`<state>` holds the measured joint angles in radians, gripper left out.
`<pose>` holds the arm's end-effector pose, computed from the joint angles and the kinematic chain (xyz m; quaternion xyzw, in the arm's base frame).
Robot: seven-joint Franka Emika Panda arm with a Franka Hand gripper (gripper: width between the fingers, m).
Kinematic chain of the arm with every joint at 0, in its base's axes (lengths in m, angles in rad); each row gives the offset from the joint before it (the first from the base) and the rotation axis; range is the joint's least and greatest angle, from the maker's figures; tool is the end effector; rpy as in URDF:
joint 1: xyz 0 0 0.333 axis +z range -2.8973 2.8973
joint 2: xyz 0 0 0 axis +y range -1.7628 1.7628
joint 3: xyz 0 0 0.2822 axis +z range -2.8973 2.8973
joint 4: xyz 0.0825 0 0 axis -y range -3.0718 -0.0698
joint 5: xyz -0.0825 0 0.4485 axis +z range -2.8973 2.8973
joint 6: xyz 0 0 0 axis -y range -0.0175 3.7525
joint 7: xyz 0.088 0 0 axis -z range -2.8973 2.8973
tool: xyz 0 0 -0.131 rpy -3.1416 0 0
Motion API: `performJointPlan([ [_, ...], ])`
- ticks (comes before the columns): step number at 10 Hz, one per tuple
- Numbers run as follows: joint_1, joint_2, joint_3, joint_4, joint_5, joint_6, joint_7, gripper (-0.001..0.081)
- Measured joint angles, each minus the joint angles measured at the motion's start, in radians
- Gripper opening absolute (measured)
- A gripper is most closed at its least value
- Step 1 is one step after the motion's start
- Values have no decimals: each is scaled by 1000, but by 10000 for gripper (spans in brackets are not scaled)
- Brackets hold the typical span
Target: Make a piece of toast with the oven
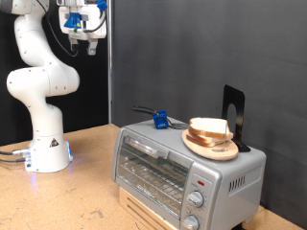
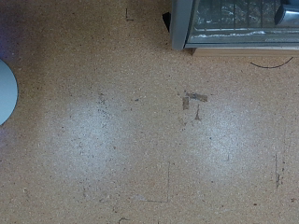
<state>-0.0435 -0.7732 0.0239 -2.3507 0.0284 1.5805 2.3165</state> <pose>0.3995 -0.0034 0.5412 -0.3887 0.9213 0.0047 0.0037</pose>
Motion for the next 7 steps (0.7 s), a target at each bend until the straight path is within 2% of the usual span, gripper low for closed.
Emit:
performJointPlan([
  [1,13,0,0,1,7,1,-75,809],
  [4,109,25,-1,32,19,27,-370,809],
  [5,126,50,-15,41,18,44,-460,809],
  [6,120,48,-10,41,18,41,-420,809],
  [7,127,41,-14,32,44,83,-454,809],
])
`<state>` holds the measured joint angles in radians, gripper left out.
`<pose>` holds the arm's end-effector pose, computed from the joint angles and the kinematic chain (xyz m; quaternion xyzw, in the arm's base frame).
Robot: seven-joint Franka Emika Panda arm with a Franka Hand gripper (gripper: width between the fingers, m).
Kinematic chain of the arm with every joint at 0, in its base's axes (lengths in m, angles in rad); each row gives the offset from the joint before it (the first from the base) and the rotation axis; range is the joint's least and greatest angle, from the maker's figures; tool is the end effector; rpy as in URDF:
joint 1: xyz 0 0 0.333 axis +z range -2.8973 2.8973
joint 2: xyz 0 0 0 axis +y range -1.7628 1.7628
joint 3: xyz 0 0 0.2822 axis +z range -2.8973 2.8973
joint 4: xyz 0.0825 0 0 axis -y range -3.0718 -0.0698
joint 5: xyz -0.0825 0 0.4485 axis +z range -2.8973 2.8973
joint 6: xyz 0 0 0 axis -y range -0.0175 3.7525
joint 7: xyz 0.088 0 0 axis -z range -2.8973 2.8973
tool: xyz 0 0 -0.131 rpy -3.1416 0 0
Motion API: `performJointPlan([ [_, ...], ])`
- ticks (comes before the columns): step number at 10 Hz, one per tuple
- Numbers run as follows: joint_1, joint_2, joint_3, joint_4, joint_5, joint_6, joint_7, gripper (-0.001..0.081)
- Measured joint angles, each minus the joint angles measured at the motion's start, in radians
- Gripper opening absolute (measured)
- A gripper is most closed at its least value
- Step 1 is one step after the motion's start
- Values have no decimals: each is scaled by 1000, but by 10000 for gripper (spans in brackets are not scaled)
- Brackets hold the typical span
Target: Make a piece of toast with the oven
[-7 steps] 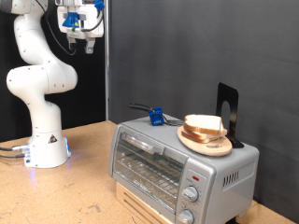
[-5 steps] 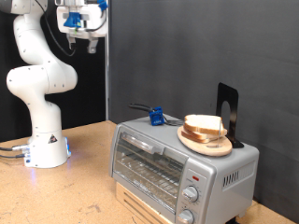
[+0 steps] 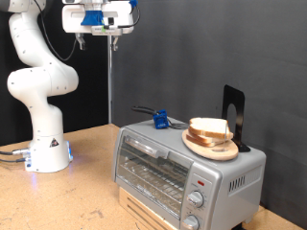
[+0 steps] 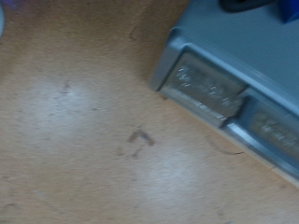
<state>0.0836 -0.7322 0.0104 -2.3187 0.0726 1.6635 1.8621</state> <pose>0.4176 0.0487 0.5499 -0.6308 0.7743 0.0056 0.0502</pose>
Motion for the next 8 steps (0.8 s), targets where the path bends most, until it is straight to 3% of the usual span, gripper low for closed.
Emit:
performJointPlan([
  [2,50,-6,-46,-35,65,129,-217,809],
  [4,86,39,-79,-74,61,291,-431,809],
  [5,81,34,-76,-72,63,274,-392,809],
  [6,94,25,-91,-72,107,253,-446,809],
  [8,154,24,-167,-83,177,228,-663,809],
])
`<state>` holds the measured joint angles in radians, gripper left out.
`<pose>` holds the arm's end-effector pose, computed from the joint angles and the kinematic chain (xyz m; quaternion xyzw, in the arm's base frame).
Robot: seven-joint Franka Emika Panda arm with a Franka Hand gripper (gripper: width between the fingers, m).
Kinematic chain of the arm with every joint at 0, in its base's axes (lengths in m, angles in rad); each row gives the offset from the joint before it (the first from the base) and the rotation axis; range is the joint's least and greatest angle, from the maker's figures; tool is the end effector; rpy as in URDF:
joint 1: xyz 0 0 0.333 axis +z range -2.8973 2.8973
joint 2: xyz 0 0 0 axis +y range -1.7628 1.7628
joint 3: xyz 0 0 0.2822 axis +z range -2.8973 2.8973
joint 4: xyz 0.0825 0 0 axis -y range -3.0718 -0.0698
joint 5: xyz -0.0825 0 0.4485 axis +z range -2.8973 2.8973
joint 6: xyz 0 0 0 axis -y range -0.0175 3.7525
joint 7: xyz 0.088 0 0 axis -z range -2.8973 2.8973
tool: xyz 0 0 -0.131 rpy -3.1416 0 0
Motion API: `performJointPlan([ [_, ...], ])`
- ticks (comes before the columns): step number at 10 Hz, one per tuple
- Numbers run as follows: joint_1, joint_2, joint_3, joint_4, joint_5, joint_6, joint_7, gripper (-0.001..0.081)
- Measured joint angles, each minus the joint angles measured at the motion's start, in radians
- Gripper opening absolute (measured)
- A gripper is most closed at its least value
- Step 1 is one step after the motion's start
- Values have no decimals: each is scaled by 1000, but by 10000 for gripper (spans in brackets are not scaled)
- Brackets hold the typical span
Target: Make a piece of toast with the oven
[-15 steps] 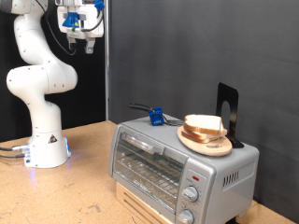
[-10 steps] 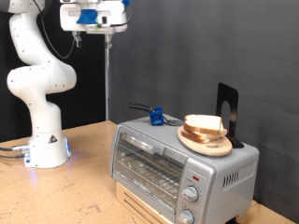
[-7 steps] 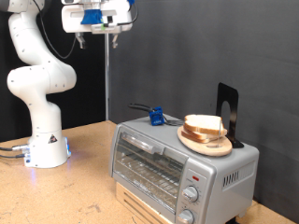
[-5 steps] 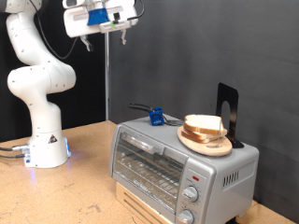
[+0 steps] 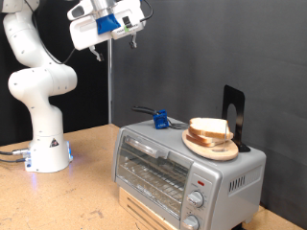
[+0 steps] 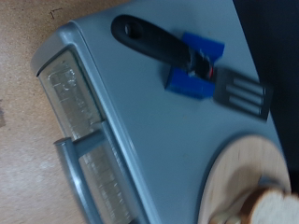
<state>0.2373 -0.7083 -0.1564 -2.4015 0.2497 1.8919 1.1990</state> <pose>0.4442 0.0578 0.5188 -0.8237 0.5322 0.0306 0.1930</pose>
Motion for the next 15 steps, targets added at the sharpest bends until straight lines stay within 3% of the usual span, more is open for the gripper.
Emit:
performJointPlan([
  [2,24,59,-28,-15,-6,34,-132,809],
  [6,18,204,-31,-79,-76,276,-216,809],
  [9,18,253,-48,-120,-77,434,-277,809],
  [14,19,274,-59,-127,-56,463,-276,809],
  [15,29,273,-67,-131,-36,468,-339,809],
])
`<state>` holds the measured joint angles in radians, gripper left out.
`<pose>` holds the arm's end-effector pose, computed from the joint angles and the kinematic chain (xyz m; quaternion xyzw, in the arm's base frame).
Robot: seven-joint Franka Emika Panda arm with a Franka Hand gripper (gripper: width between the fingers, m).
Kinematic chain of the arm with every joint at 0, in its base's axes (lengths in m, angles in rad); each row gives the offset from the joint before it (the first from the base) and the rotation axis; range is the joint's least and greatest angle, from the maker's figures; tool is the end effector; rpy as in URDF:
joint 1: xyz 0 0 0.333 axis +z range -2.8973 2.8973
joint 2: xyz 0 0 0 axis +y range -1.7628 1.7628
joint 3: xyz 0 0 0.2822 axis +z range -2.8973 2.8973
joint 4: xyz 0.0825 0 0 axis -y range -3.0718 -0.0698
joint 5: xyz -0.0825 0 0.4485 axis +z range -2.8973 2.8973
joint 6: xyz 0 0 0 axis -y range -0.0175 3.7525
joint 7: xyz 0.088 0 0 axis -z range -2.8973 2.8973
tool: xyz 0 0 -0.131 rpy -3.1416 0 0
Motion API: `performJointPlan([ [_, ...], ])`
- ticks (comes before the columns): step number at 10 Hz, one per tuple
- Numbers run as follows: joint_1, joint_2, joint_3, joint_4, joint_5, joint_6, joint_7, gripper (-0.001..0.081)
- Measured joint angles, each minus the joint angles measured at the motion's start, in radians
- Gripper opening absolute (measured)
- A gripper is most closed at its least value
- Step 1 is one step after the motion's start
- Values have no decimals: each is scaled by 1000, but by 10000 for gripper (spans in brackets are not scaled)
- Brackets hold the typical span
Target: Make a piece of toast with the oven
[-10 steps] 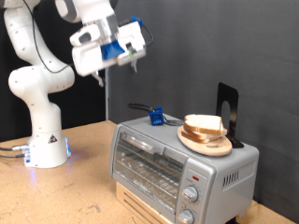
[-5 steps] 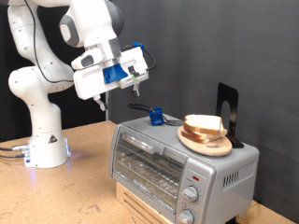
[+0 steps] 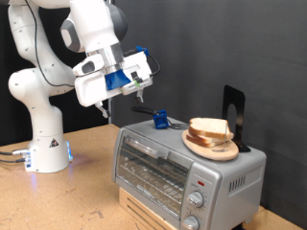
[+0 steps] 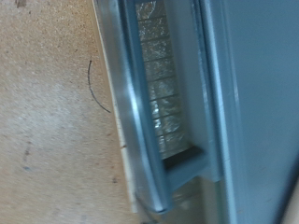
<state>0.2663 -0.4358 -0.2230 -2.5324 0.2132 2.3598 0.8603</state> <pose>0.5034 0.0356 0.3626 -0.8769 0.4463 -0.0518 0.1709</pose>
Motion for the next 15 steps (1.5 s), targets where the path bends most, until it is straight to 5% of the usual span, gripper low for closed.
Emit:
performJointPlan([
  [2,8,5,-14,-31,9,12,-98,809],
  [9,-4,148,-15,-125,-22,261,-106,809],
  [12,-12,151,-35,-126,-30,266,-135,809],
  [15,-61,162,-43,-126,-83,267,-136,809],
])
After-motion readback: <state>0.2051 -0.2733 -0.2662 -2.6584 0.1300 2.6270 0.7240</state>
